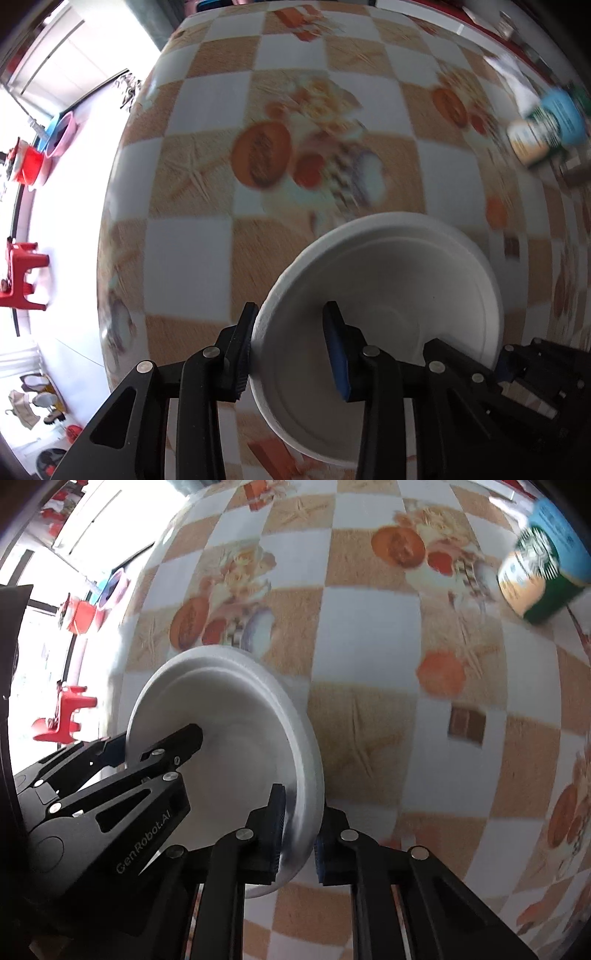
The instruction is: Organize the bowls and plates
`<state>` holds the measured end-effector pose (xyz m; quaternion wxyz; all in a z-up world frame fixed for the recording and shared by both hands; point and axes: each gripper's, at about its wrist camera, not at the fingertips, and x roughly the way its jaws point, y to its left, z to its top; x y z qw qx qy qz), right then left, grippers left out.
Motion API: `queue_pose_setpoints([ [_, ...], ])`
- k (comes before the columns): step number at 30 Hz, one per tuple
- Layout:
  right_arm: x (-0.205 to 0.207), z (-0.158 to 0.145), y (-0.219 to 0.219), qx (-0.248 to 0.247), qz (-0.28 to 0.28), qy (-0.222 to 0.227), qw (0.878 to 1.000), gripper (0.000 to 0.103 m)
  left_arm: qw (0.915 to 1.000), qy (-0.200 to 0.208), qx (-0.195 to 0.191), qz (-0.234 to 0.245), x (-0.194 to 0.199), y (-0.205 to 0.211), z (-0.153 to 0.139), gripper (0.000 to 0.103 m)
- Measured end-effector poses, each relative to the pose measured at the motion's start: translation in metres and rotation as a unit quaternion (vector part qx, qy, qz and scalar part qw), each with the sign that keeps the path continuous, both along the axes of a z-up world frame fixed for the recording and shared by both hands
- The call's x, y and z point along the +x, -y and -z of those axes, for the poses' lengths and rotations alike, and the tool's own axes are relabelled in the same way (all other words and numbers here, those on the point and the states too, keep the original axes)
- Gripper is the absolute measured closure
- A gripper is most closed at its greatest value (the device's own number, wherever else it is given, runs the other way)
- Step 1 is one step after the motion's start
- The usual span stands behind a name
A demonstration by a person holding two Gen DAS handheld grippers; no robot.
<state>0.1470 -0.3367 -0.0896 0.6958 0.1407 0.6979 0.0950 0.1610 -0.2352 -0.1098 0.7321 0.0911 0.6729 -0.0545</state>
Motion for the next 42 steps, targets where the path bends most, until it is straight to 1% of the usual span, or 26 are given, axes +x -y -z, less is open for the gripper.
queue_pose_setpoints([
  [4,-0.032,0.004,0.010,0.000,0.005,-0.022,1.000,0.088,0.9998,-0.009,0.000,0.017,-0.033,0.014,0.001,0.064],
  [7,-0.044,0.006,0.014,0.001,0.010,-0.039,0.999,0.088,0.9994,-0.015,0.004,0.032,-0.063,0.026,0.003,0.064],
  [10,-0.070,0.009,0.014,0.001,0.012,-0.052,0.999,0.088,0.9991,-0.027,0.000,0.032,-0.093,0.032,0.004,0.064],
  [15,-0.116,0.014,0.009,0.001,0.005,-0.073,0.997,0.087,0.9981,-0.041,0.004,0.045,-0.145,0.042,0.006,0.064],
  [19,-0.149,0.020,0.007,0.018,0.013,-0.095,0.995,0.087,0.9975,-0.046,0.010,0.053,-0.177,0.048,0.008,0.064],
  [23,-0.154,0.020,0.006,0.016,0.009,-0.082,0.996,0.087,0.9975,-0.043,0.011,0.056,-0.186,0.052,0.009,0.063],
  [27,-0.151,0.021,0.008,0.015,0.013,-0.081,0.996,0.087,0.9975,-0.048,0.004,0.052,-0.203,0.045,0.008,0.063],
  [29,-0.158,0.019,0.011,0.012,0.015,-0.077,0.997,0.087,0.9977,-0.049,0.002,0.047,-0.201,0.044,0.009,0.063],
  [30,-0.165,0.017,0.013,0.013,0.016,-0.075,0.997,0.087,0.9978,-0.048,0.000,0.045,-0.194,0.036,0.011,0.063],
  [33,-0.174,0.005,0.015,0.011,0.015,-0.067,0.998,0.087,0.9981,-0.044,0.000,0.043,-0.195,0.036,0.002,0.063],
  [34,-0.173,0.003,0.015,0.011,0.014,-0.065,0.998,0.087,0.9982,-0.043,0.000,0.042,-0.192,0.030,-0.001,0.063],
  [37,-0.170,-0.005,0.018,0.011,0.015,-0.058,0.998,0.087,0.9984,-0.039,-0.002,0.040,-0.192,0.033,-0.008,0.063],
  [42,-0.182,-0.017,0.021,0.010,0.019,-0.048,0.999,0.087,0.9987,-0.034,-0.010,0.036,-0.197,0.025,-0.024,0.063],
])
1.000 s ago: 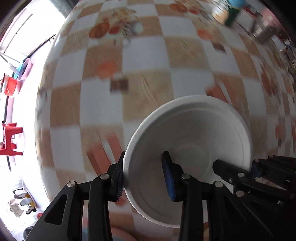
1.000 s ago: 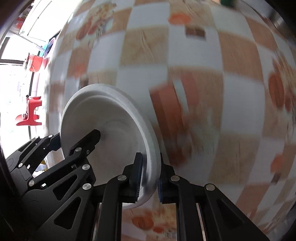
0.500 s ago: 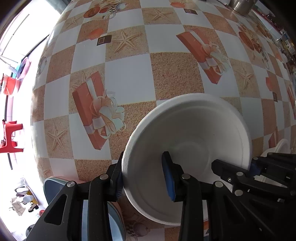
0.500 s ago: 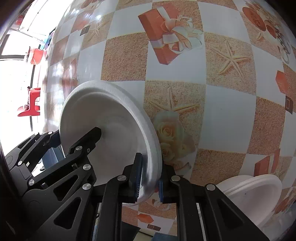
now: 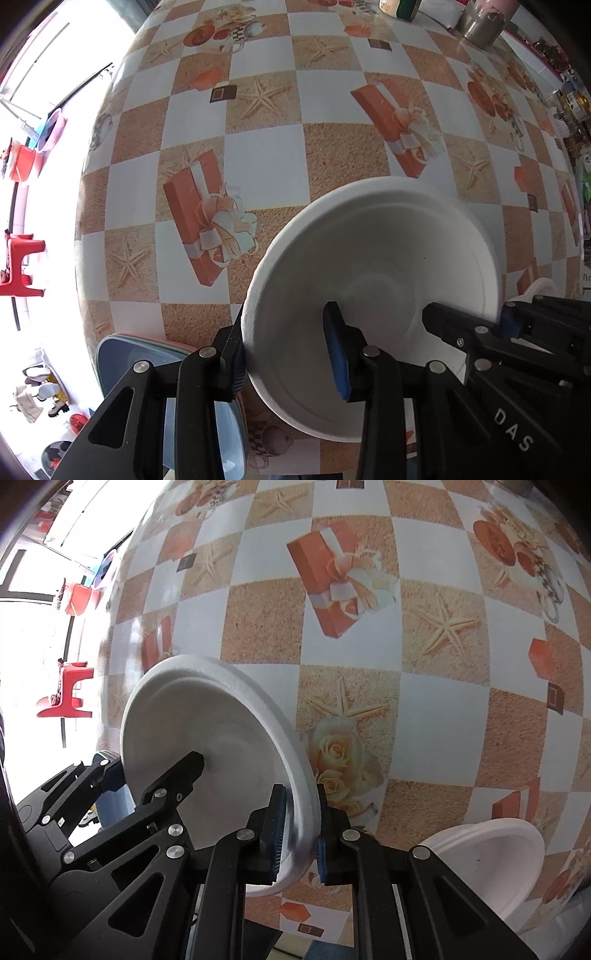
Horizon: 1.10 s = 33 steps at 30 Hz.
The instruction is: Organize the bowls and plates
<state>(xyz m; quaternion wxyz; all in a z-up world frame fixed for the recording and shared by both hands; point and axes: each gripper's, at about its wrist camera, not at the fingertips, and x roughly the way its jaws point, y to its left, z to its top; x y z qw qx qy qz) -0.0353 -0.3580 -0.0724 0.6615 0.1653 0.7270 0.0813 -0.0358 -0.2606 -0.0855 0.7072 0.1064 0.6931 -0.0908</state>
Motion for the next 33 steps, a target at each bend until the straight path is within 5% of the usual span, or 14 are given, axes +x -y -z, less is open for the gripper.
queue_pose_setpoints([
  [16,-0.019,-0.050,0.028,-0.021,0.032,0.017,0.999,0.087,0.9986,0.020,-0.025,0.041,-0.028,0.025,-0.076,0.063],
  [26,-0.048,-0.062,0.063,-0.028,0.088,0.011,0.996,0.087,0.9929,0.019,-0.034,0.113,-0.040,0.059,-0.079,0.063],
  [33,-0.078,-0.062,0.099,-0.043,0.133,-0.002,0.990,0.087,0.9815,0.006,-0.048,0.185,-0.057,0.100,-0.080,0.063],
])
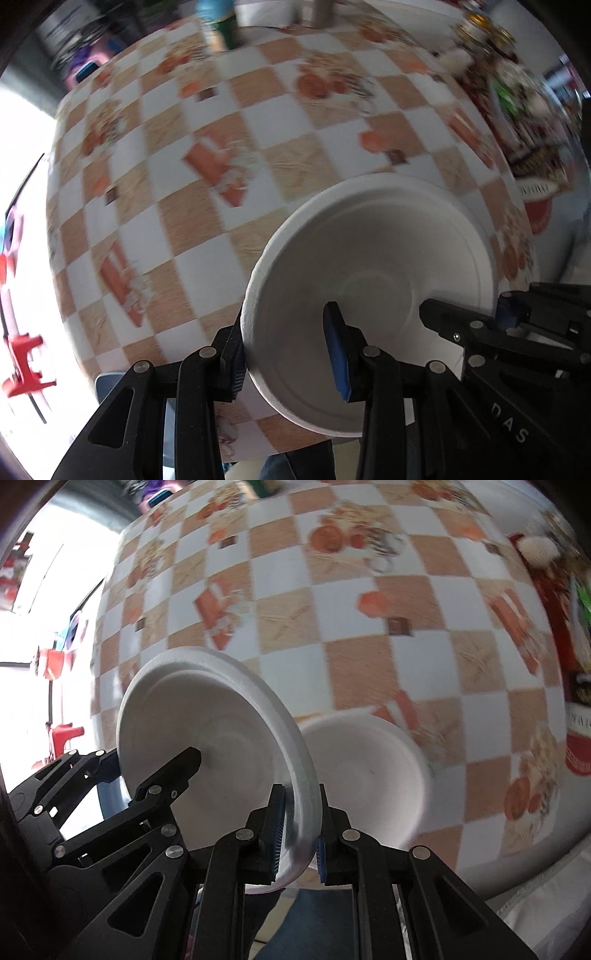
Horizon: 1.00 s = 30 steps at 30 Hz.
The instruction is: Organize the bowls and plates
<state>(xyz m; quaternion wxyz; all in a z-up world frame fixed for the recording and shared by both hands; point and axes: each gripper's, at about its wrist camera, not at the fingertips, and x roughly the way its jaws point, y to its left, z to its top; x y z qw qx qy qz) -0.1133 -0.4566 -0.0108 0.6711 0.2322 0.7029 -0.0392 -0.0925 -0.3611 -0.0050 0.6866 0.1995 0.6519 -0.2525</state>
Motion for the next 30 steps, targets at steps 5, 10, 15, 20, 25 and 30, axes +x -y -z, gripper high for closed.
queue_pose_setpoints([
  [5,-0.021,0.008,0.022,-0.009,0.033,-0.016,0.999,0.084,0.9990,-0.004,0.006,0.043,-0.013,0.033,0.004,0.063],
  [10,-0.033,0.017,0.038,-0.012,0.054,-0.026,0.998,0.084,0.9980,-0.027,0.008,0.057,-0.017,0.052,0.016,0.063],
  [15,-0.039,0.029,0.046,-0.012,0.063,-0.035,0.997,0.084,0.9971,-0.045,0.015,0.059,-0.023,0.060,0.027,0.063],
  [20,-0.039,0.038,0.048,-0.014,0.065,-0.033,0.997,0.084,0.9970,-0.053,0.013,0.054,-0.022,0.061,0.032,0.060],
  [25,-0.037,0.042,0.048,-0.019,0.061,-0.034,0.997,0.083,0.9977,-0.049,0.015,0.044,-0.016,0.056,0.032,0.042],
  [30,-0.039,0.040,0.054,-0.019,0.062,-0.034,0.997,0.083,0.9987,-0.044,0.009,0.025,-0.008,0.042,0.027,0.029],
])
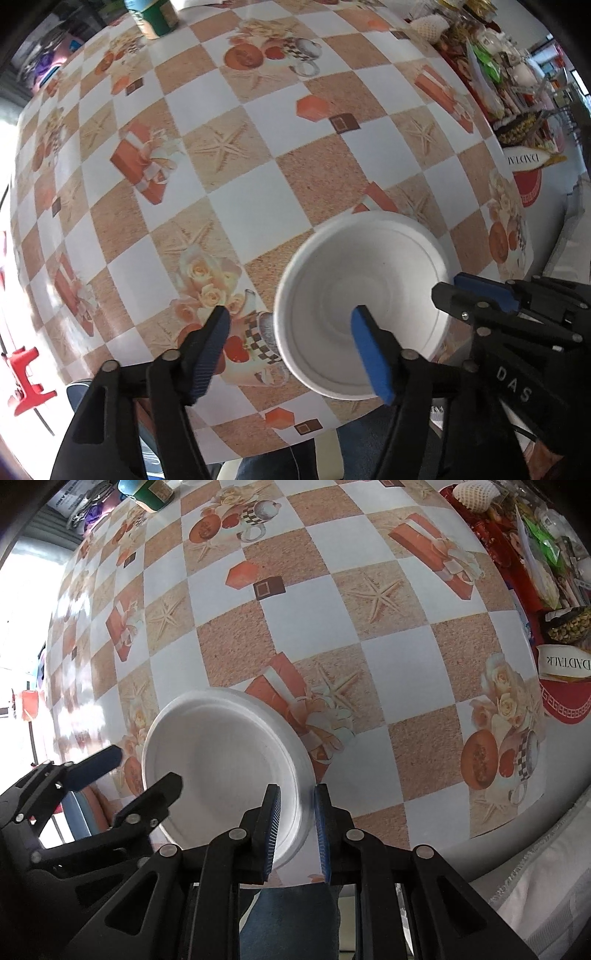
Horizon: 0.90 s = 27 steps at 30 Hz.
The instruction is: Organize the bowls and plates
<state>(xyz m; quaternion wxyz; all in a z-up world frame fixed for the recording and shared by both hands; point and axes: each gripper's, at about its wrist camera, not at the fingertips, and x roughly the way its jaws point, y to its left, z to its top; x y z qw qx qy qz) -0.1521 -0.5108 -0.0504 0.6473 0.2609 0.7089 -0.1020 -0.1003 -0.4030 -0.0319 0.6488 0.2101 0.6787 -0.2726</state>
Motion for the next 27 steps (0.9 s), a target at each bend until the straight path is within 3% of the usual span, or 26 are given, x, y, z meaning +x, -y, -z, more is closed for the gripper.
queue_pose_setpoints([
  [2,-0.001,0.000,0.001,0.002,0.001,-0.001,1.000,0.083,1.0000,-0.001,0.000,-0.007,0.001,-0.005,0.000,0.026],
  [3,-0.002,0.000,0.001,0.002,0.001,-0.002,1.000,0.072,1.0000,0.000,0.001,-0.009,0.002,-0.006,0.000,0.026],
  [4,-0.003,-0.001,0.002,-0.006,0.001,-0.005,1.000,0.054,0.9999,0.002,0.005,-0.013,0.002,-0.008,0.000,0.025],
  [5,-0.004,-0.002,0.004,-0.020,0.000,-0.008,1.000,0.048,0.9998,-0.002,0.004,-0.020,0.005,-0.012,0.000,0.024],
  [9,-0.006,-0.003,0.008,-0.015,0.005,-0.005,1.000,0.044,0.9992,-0.011,0.000,-0.040,0.009,-0.022,0.002,0.024],
  [12,-0.007,-0.003,0.011,-0.017,0.009,-0.004,1.000,0.019,0.9986,-0.009,0.001,-0.051,0.012,-0.031,0.003,0.023],
  [15,-0.006,-0.005,0.013,-0.017,0.007,0.006,1.000,0.019,0.9974,-0.022,-0.007,-0.068,0.015,-0.040,0.005,0.022],
  [18,-0.004,-0.009,0.016,-0.036,-0.004,0.017,0.999,0.000,0.9962,-0.029,-0.001,-0.082,0.017,-0.049,0.009,0.022],
  [27,-0.008,-0.001,0.021,-0.035,-0.005,-0.006,0.999,0.000,0.9927,-0.050,0.009,-0.110,0.018,-0.068,0.021,0.022],
])
